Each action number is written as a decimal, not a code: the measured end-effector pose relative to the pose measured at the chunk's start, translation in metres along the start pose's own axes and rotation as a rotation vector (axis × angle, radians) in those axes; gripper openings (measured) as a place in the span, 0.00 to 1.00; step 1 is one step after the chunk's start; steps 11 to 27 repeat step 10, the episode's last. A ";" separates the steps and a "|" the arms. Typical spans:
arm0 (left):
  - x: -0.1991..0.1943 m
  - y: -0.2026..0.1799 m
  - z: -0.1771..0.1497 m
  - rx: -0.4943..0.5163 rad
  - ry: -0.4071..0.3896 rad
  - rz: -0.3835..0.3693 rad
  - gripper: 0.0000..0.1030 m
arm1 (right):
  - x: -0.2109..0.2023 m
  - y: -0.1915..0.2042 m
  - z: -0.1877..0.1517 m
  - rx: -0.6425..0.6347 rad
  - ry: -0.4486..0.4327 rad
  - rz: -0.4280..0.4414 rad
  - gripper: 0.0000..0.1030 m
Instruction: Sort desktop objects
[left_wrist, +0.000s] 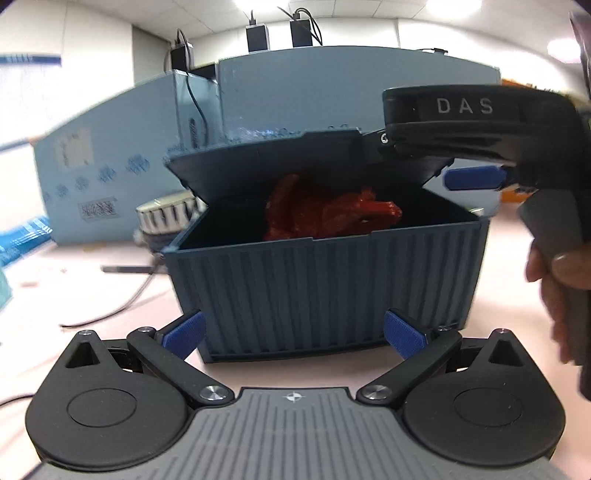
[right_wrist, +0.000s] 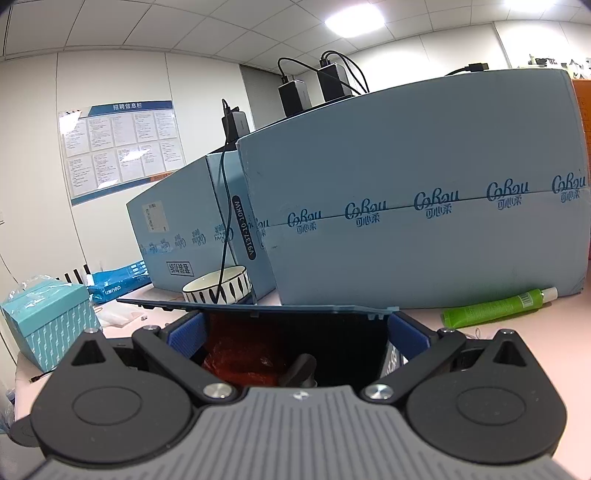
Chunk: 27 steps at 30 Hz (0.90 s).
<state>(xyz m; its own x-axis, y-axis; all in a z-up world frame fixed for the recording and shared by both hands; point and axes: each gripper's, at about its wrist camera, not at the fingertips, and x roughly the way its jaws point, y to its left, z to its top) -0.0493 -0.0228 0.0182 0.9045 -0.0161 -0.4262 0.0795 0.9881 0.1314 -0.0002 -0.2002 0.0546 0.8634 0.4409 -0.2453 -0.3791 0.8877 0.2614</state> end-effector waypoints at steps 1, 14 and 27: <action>-0.001 -0.002 0.000 0.008 -0.002 0.025 1.00 | -0.001 -0.001 -0.001 0.000 0.001 0.000 1.00; 0.007 -0.006 0.002 0.027 0.062 0.130 1.00 | -0.015 -0.009 -0.016 0.000 0.022 0.009 1.00; 0.007 -0.006 0.002 0.027 0.062 0.130 1.00 | -0.015 -0.009 -0.016 0.000 0.022 0.009 1.00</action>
